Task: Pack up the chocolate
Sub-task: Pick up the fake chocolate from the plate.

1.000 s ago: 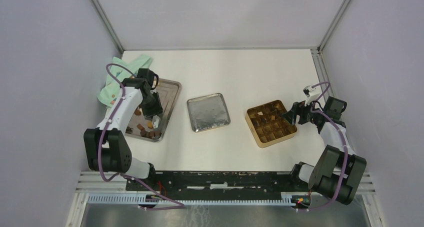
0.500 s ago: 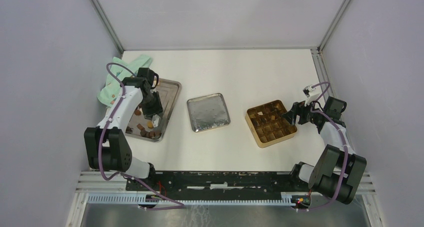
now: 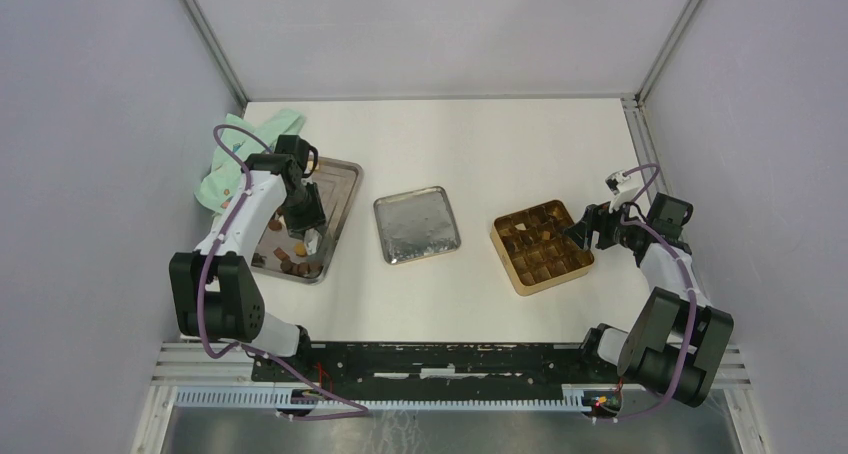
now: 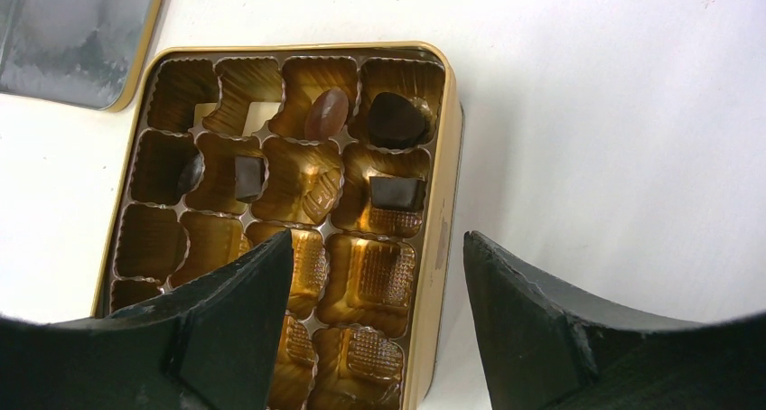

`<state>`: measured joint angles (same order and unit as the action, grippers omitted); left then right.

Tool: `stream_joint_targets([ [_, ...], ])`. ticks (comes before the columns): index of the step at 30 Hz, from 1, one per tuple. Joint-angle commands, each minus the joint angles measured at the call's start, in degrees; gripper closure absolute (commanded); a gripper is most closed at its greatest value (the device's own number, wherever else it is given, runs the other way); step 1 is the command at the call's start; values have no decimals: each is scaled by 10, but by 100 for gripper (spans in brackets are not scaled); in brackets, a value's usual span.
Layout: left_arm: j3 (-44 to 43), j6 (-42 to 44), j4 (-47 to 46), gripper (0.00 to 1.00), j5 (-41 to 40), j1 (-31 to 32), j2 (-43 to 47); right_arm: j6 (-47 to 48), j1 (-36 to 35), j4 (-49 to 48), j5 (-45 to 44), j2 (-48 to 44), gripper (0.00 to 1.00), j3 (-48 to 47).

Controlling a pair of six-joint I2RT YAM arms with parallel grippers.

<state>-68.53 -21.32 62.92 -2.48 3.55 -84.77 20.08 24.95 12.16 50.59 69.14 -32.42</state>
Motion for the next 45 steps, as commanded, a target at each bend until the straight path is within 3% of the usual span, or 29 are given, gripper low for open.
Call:
stream_joint_targets([
  [1, -24, 20, -8, 81, 2, -2, -4, 14, -2, -2, 14, 0, 25, -2],
  [3, -27, 19, -7, 96, 2, -3, -2, 14, -2, -1, 13, 0, 25, -2],
  [4, -28, 17, -6, 98, 2, -3, 0, 14, -2, -1, 13, 0, 25, -2],
  [22, -41, 13, -2, 98, 21, -3, 53, 13, -2, 2, 14, -3, 25, -3],
  [35, -19, 3, -88, 98, 234, 10, 141, 39, -2, 53, -1, -1, 25, -40],
  [39, -6, -20, -137, 98, 292, 52, 160, 54, -2, 82, -16, 2, 25, -62],
  [45, -1, -68, -214, 98, 300, 177, 160, 58, -2, 104, -29, 2, 25, -86],
])
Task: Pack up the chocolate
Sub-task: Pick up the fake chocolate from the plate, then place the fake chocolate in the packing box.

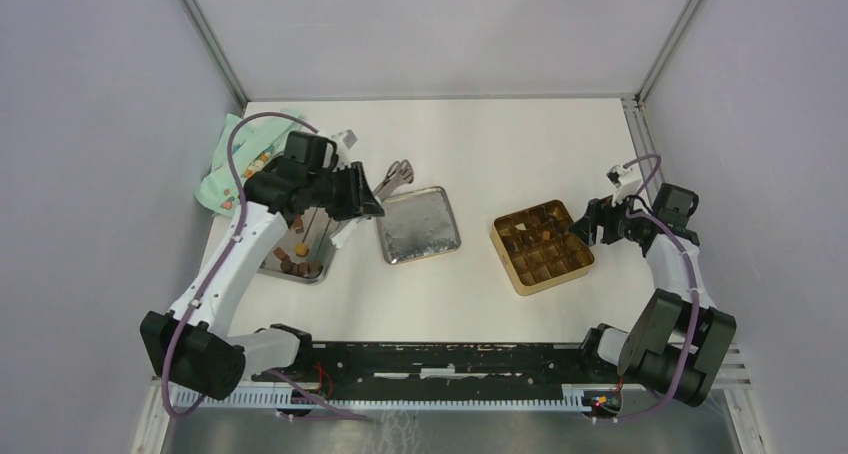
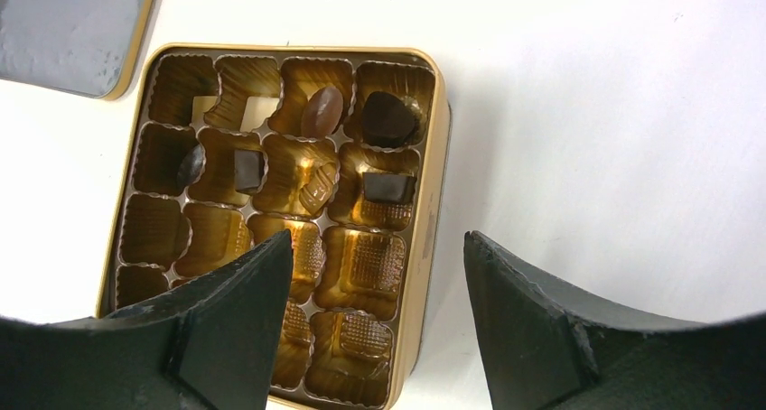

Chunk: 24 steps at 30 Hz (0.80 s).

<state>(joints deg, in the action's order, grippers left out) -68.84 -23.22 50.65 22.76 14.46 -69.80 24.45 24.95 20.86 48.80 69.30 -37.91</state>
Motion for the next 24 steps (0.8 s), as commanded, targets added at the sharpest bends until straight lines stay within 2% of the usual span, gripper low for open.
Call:
stream_joint_targets([
  [1, 3, -56, -104, 98, 48, 91, 7, 12, -2, 20, -13, 0, 25, -34],
  [4, 1, -69, -138, 98, 53, 167, -8, 10, -2, 24, -19, -2, 25, -39],
  [10, -17, -66, -158, 98, 53, 266, -57, -2, -2, 19, -41, -10, 25, -36],
  [19, -69, -38, -139, 98, 11, 367, -136, -56, 5, -34, -120, -30, 23, -4],
  [24, -102, -30, -134, 98, -13, 401, -181, -65, 11, -42, -122, -29, 23, 4],
])
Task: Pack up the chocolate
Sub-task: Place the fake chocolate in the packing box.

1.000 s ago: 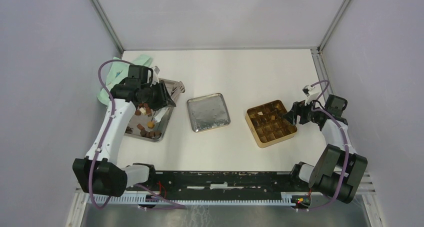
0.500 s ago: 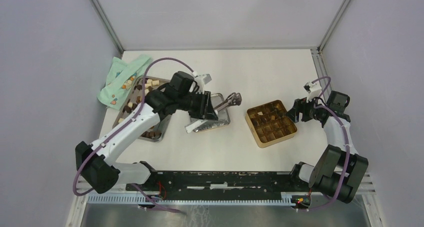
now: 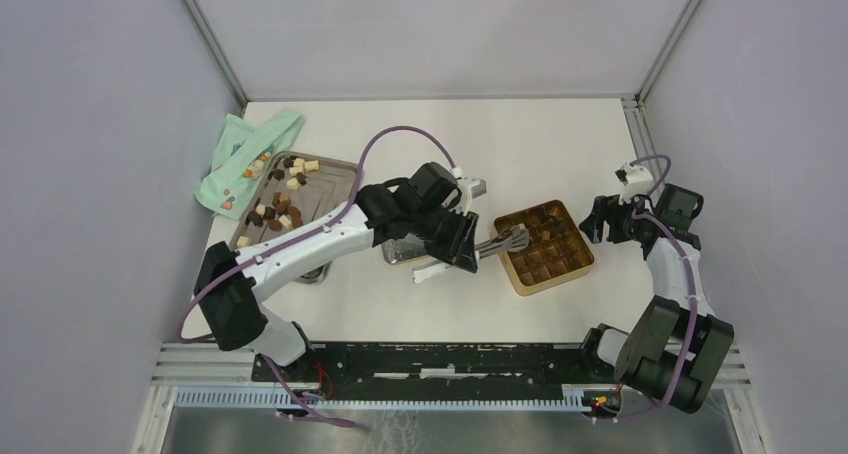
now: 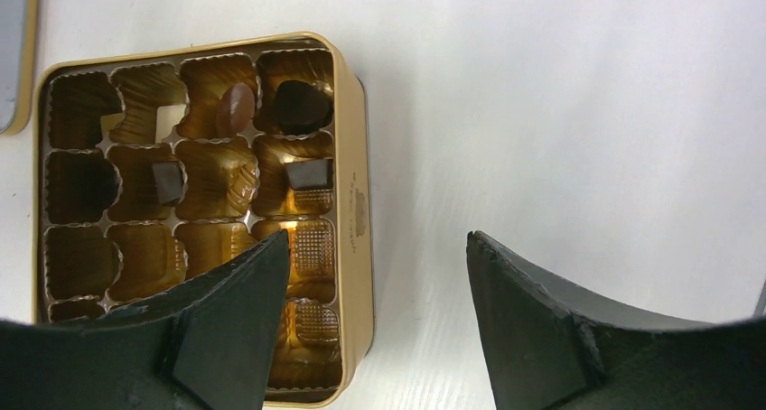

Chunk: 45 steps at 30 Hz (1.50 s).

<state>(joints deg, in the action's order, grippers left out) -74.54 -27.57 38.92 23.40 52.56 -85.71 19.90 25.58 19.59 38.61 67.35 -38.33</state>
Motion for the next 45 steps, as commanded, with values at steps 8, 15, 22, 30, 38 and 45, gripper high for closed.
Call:
stream_joint_targets([
  [8, -96, 34, 16, 98, -48, 60, -79, -24, 12, -33, -16, -7, 22, 11],
  [15, -118, 49, 55, 98, -84, 74, -103, -27, 17, -38, -9, -11, 22, 18],
  [22, -130, 56, 74, 97, -97, 81, -122, -28, 18, -41, -3, -12, 22, 20],
  [30, -148, 60, 88, 87, -114, 86, -135, -30, 20, -42, 2, -14, 22, 23],
  [38, -164, 63, 102, 75, -134, 95, -150, -29, 22, -44, 5, -18, 22, 27],
  [45, -171, 64, 115, 71, -151, 98, -155, -30, 23, -44, 7, -19, 22, 28],
])
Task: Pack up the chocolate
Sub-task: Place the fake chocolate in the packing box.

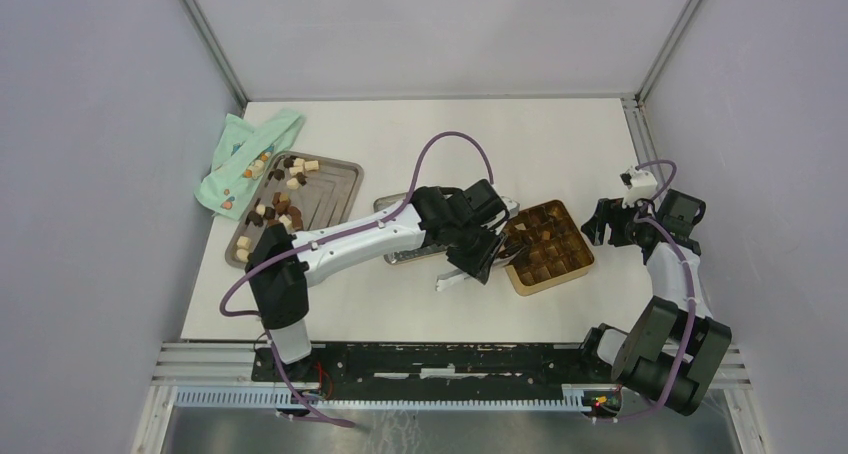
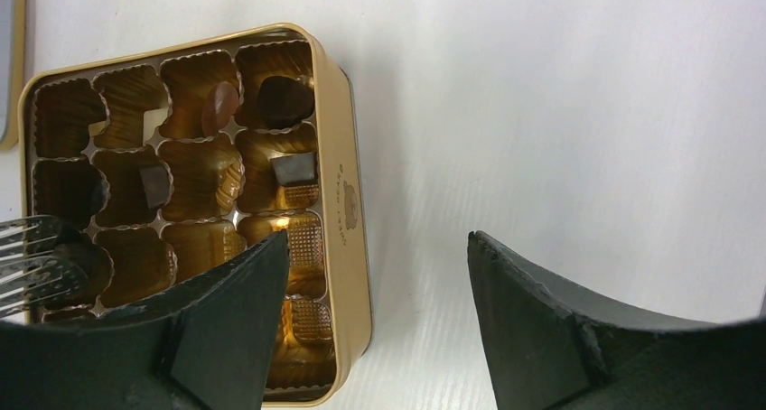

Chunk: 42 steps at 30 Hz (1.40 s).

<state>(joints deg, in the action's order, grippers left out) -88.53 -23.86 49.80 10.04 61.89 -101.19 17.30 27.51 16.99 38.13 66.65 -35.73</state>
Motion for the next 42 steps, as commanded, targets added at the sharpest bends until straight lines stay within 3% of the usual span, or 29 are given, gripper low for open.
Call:
stream_joint_targets([
  [1, -31, 27, 7, 70, -18, 5, -1, -4, 4, -18, 12, -13, 22, 2],
  [42, -39, 25, 11, 62, -51, 8, 8, -3, 7, -17, 21, -21, 22, 5],
])
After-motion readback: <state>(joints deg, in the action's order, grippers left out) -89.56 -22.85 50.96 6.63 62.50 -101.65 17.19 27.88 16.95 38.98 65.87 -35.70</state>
